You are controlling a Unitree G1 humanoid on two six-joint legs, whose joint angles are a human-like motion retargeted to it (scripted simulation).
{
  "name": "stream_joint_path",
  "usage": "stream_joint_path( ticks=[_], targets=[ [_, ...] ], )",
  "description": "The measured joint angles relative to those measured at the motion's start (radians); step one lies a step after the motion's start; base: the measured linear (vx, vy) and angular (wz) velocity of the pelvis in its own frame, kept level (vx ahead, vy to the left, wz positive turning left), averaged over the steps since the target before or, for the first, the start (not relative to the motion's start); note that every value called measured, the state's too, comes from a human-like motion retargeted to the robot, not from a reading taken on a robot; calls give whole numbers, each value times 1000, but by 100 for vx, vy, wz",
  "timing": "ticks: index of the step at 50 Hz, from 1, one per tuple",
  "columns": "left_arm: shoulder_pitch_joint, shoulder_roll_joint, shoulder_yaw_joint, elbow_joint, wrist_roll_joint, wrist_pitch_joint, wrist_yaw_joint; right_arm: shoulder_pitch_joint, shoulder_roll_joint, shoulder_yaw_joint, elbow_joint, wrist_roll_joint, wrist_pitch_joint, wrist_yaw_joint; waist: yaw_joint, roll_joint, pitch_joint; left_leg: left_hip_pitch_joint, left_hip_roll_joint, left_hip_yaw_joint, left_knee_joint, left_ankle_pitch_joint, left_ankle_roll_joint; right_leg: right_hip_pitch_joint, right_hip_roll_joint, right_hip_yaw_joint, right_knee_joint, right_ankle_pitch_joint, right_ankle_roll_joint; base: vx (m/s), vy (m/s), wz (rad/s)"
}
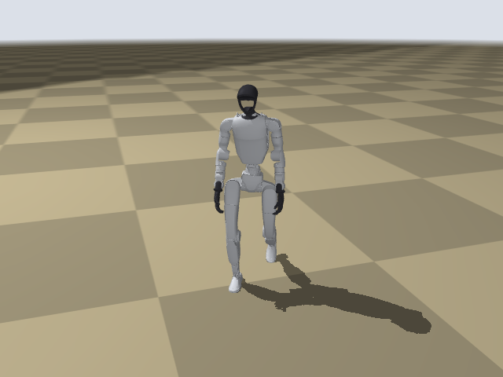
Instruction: Walk
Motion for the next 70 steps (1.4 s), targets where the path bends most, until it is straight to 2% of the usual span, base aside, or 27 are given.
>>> stream_joint_path(
  ticks=[3,5,9,12,15,18,20,25,28,31,35,37,40,43,45,50,53,57,65,70],
  targets=[
    [-10,8,-2,-43,-1,-9,7,4,-16,-1,-16,0,-2,-8,18,19,2,-87,35,14,202,69,-4,64,33,2,-39,-21,-27,36,-14,12],
    [-20,13,-3,-74,-2,-13,10,6,-27,-4,-23,-3,-1,-13,33,24,5,-151,54,28,320,73,16,107,48,6,-66,-37,-37,36,-12,14],
    [-41,22,0,-129,5,-20,8,17,-43,-13,-23,-20,7,-8,69,18,13,-279,76,62,461,-36,89,193,59,18,-113,-76,-41,37,-10,14],
    [-48,27,6,-159,17,-24,3,35,-44,-21,-16,-38,14,2,100,8,18,-370,68,82,468,-130,126,255,60,27,-145,-106,-36,39,-8,8],
    [-53,32,15,-172,27,-25,-6,54,-37,-33,-3,-56,21,20,128,-11,24,-449,39,100,382,-190,141,316,49,39,-181,-136,-29,41,-7,1],
    [-46,33,18,-169,37,-28,-14,84,-23,-37,15,-72,26,35,151,-25,24,-507,10,116,225,-206,136,369,34,46,-200,-170,-23,42,-6,-1],
    [-42,34,17,-161,44,-27,-21,104,-12,-38,32,-86,28,44,162,-38,24,-530,-18,124,83,-189,124,404,17,47,-213,-191,-19,43,-4,6],
    [-25,32,14,-132,68,-17,-39,155,10,-23,80,-137,37,66,171,-66,17,-540,-96,108,-334,-68,83,472,-17,33,-227,-240,-8,43,1,19],
    [-9,30,7,-117,77,-12,-48,193,21,-14,105,-159,43,76,174,-71,4,-550,-115,102,-470,-36,77,498,-19,26,-201,-272,-5,47,6,25],
    [14,25,-4,-102,75,-8,-49,236,33,-8,125,-168,48,79,173,-87,-15,-556,-138,101,-495,-14,89,513,-34,30,-150,-294,3,52,7,22],
    [32,26,-10,-77,46,-2,-53,278,44,-13,151,-164,55,87,180,-121,-38,-546,-172,113,-433,15,124,521,-68,62,-46,-266,32,57,7,7],
    [37,26,-9,-61,22,1,-56,294,47,-19,159,-156,60,93,179,-145,-51,-531,-198,118,-396,14,150,508,-91,84,41,-210,62,58,7,10],
    [32,32,-2,-38,-15,4,-68,302,44,-28,159,-137,66,111,165,-193,-63,-479,-259,115,-399,-6,193,451,-107,163,226,-21,166,57,6,27],
    [27,48,7,-41,-27,10,-65,290,34,-40,134,-113,66,122,139,-217,-72,-421,-290,93,-417,-36,228,355,-127,185,444,176,231,56,5,36],
    [25,61,11,-49,-30,12,-56,279,30,-45,111,-97,60,117,119,-225,-73,-378,-303,77,-423,-61,241,289,-151,175,574,212,229,55,4,33],
    [-12,93,21,-62,-34,20,-18,229,20,-45,46,-47,40,85,73,-221,-61,-250,-310,31,-477,-105,242,118,-243,104,736,49,126,54,2,29],
    [-40,106,25,-68,-31,20,4,203,17,-35,10,-27,28,64,46,-215,-48,-172,-305,1,-518,-128,230,25,-278,67,688,-48,91,55,-2,36],
    [-86,114,30,-77,-33,14,20,159,19,-18,-22,-17,23,53,21,-192,-17,-61,-271,-39,-577,-157,209,-66,-274,25,502,-70,91,56,-5,36],
    [-89,108,24,-105,-21,-16,19,115,39,0,-44,-20,15,54,10,-152,8,101,-190,-83,-611,-227,176,-125,-188,23,-45,86,197,57,-11,26],
    [-31,93,16,-105,6,-24,13,122,43,-13,-45,-22,6,42,16,-147,-6,167,-168,-76,-558,-273,156,-137,-174,54,-122,143,219,59,-15,26]
  ],
)
